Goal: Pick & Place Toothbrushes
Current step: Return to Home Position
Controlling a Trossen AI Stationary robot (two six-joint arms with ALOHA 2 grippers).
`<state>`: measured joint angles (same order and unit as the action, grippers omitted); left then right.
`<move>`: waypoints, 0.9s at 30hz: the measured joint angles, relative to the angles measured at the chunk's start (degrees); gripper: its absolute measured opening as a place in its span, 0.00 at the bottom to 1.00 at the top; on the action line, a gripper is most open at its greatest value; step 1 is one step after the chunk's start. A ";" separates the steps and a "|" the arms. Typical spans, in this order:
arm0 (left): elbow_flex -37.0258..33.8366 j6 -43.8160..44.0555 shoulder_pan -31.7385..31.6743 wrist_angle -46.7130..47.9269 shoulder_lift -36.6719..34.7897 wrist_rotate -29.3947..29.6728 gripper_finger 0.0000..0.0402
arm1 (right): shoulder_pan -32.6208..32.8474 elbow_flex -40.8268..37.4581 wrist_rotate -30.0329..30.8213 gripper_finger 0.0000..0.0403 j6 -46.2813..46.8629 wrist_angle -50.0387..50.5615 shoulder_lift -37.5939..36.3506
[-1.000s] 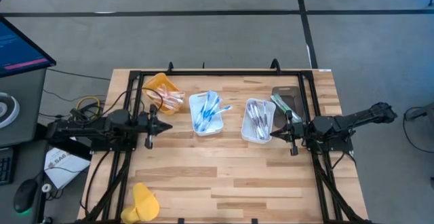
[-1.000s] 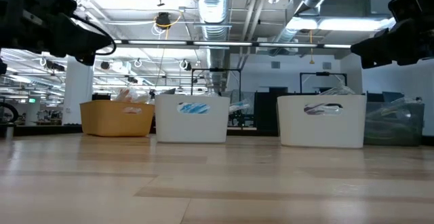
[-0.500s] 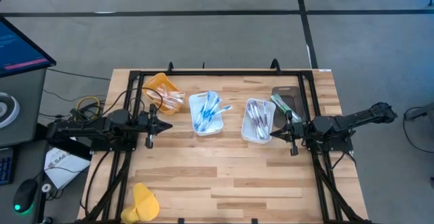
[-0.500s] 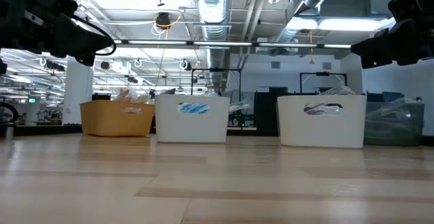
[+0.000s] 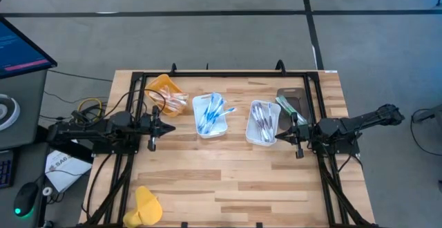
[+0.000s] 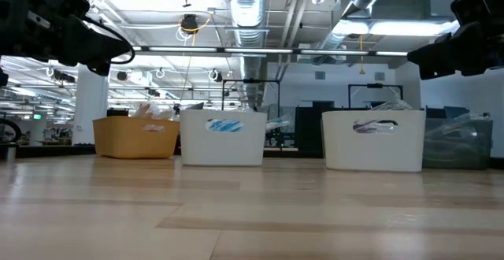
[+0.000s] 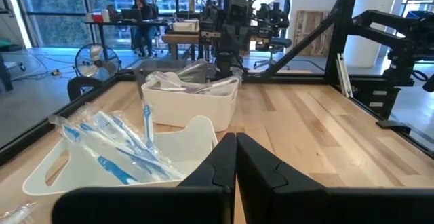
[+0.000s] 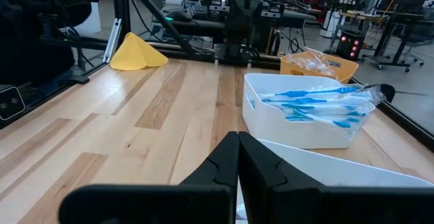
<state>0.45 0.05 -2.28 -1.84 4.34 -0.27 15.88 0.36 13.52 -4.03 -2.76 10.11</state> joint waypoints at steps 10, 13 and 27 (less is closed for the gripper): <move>0.00 0.00 0.00 -0.53 -4.10 0.02 0.02 | -0.02 0.00 0.00 0.00 0.00 0.00 0.00; 0.00 0.00 0.01 -1.47 -4.33 0.04 0.02 | -0.02 0.00 0.00 0.00 0.00 0.00 0.00; 0.00 0.00 0.00 -2.39 -3.74 0.04 0.02 | -0.02 0.00 0.00 0.00 -0.01 0.00 0.00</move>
<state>0.45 0.05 -2.28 -4.24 0.60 -0.23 15.86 0.36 13.52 -4.04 -2.76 10.11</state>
